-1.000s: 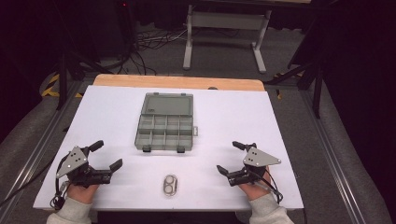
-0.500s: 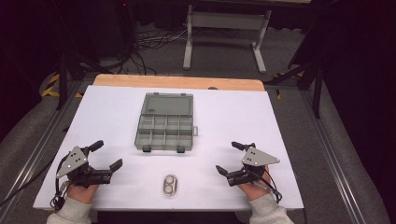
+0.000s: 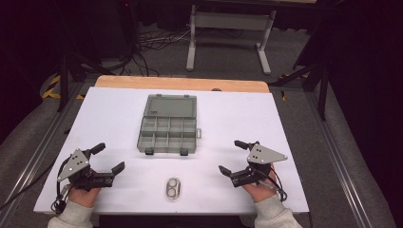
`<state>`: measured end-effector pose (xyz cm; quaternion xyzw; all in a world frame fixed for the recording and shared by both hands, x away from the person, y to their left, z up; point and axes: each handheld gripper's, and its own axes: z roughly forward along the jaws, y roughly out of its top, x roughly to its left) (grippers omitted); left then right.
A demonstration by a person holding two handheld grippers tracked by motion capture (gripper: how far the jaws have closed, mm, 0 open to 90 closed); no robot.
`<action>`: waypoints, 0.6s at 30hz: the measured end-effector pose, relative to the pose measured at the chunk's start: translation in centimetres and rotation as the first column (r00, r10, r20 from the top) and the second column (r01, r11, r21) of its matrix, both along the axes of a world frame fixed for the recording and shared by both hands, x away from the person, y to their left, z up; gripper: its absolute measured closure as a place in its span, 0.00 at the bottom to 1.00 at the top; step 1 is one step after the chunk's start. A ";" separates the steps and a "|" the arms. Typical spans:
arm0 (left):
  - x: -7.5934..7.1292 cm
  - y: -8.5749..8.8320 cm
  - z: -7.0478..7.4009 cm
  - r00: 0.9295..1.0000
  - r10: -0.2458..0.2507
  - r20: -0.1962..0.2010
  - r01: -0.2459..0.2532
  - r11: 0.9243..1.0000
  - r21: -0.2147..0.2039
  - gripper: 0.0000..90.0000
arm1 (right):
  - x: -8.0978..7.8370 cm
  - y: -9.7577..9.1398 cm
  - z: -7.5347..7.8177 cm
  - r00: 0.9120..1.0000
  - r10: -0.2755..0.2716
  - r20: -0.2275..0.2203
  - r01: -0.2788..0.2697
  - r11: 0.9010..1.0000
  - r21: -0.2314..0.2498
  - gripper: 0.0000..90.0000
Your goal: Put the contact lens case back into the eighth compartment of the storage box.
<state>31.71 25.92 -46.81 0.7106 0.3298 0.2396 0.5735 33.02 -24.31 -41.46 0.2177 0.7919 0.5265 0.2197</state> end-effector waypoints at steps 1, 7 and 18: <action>0.0 0.0 0.0 1.000 -0.001 0.001 0.001 1.000 0.001 0.01 | 0.0 0.0 0.1 1.000 0.001 0.004 -0.001 1.000 -0.002 0.02; 0.0 0.0 0.0 1.000 -0.002 0.002 0.002 1.000 0.002 0.01 | 0.0 0.0 0.3 1.000 -0.001 0.006 0.001 1.000 -0.008 0.02; 0.0 0.0 0.0 1.000 -0.007 0.001 0.007 1.000 0.005 0.01 | 0.3 0.7 1.1 0.999 0.035 -0.003 -0.035 0.999 -0.031 0.03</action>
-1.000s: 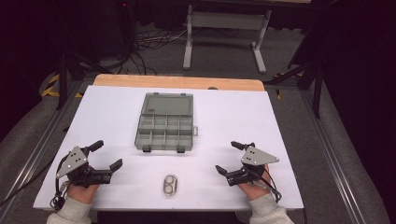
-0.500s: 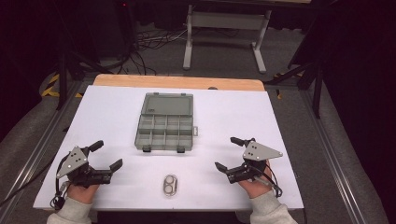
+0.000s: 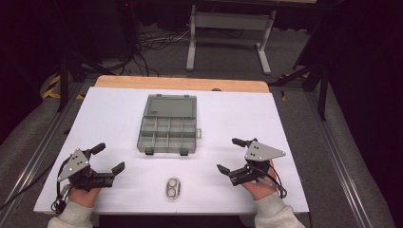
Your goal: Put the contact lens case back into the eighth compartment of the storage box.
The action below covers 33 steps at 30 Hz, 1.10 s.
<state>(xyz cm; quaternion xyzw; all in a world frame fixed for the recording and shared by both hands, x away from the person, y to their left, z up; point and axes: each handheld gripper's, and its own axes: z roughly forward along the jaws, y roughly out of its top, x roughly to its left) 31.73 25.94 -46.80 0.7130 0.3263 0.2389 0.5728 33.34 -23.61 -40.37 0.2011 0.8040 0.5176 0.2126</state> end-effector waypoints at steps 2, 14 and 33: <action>0.0 0.0 0.0 1.000 0.001 0.000 -0.001 1.000 0.001 0.01 | 0.1 0.2 0.1 1.000 0.014 0.001 -0.014 1.000 -0.011 0.03; 0.0 0.0 0.0 1.000 0.001 0.003 -0.001 1.000 0.001 0.01 | 0.9 2.2 0.7 0.993 0.108 -0.048 -0.111 0.991 -0.071 0.05; 0.0 -0.1 0.0 1.000 -0.002 0.002 0.002 1.000 0.001 0.01 | 2.0 6.5 1.6 0.969 0.227 -0.093 -0.237 0.964 -0.116 0.08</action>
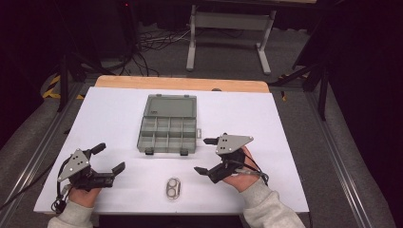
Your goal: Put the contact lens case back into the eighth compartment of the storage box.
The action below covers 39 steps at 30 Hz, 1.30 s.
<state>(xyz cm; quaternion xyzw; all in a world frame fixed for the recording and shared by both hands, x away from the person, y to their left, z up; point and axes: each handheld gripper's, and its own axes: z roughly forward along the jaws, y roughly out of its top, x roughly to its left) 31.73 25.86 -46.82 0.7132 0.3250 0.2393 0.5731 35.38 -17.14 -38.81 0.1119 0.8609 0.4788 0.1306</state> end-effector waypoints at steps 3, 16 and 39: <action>0.0 0.0 0.0 1.000 0.000 0.001 0.000 1.000 0.000 0.01 | 0.1 0.4 0.0 1.000 0.009 0.001 -0.009 1.000 0.003 0.07; 0.0 0.0 0.0 1.000 0.001 0.001 -0.001 1.000 -0.001 0.01 | 0.6 2.5 0.2 0.998 0.064 -0.007 -0.064 0.998 -0.025 0.07; 0.0 0.1 0.0 1.000 -0.003 0.000 0.003 1.000 0.000 0.01 | 1.2 6.2 -0.1 0.990 0.139 -0.026 -0.140 0.989 -0.053 0.06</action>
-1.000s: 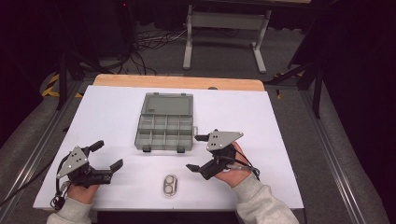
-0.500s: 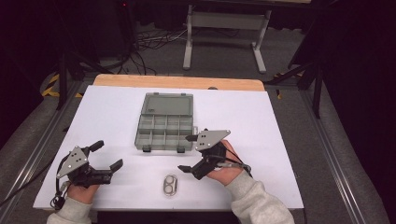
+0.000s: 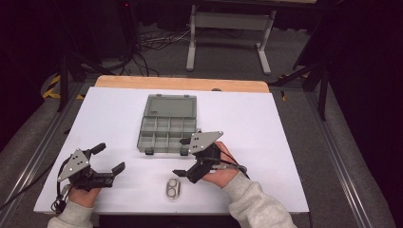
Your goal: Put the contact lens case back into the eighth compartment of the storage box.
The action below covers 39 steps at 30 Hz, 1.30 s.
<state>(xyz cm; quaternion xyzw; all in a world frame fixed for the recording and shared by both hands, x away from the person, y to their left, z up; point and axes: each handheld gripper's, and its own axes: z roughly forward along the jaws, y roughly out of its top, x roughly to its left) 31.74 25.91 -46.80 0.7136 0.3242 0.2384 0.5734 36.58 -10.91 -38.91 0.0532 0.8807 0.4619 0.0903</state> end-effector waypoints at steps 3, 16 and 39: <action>0.0 0.0 0.0 1.000 0.000 0.000 0.000 1.000 0.000 0.01 | 0.0 0.6 0.0 1.000 0.011 -0.002 -0.012 1.000 -0.003 0.06; 0.0 0.0 0.0 1.000 -0.005 -0.001 0.005 1.000 0.000 0.01 | -0.2 1.7 -0.4 0.999 0.037 -0.023 -0.038 0.999 -0.025 0.07; 0.0 -0.1 0.0 1.000 -0.004 -0.001 0.004 1.000 -0.002 0.01 | -1.4 2.9 -2.2 0.989 0.064 -0.137 -0.083 0.987 -0.138 0.09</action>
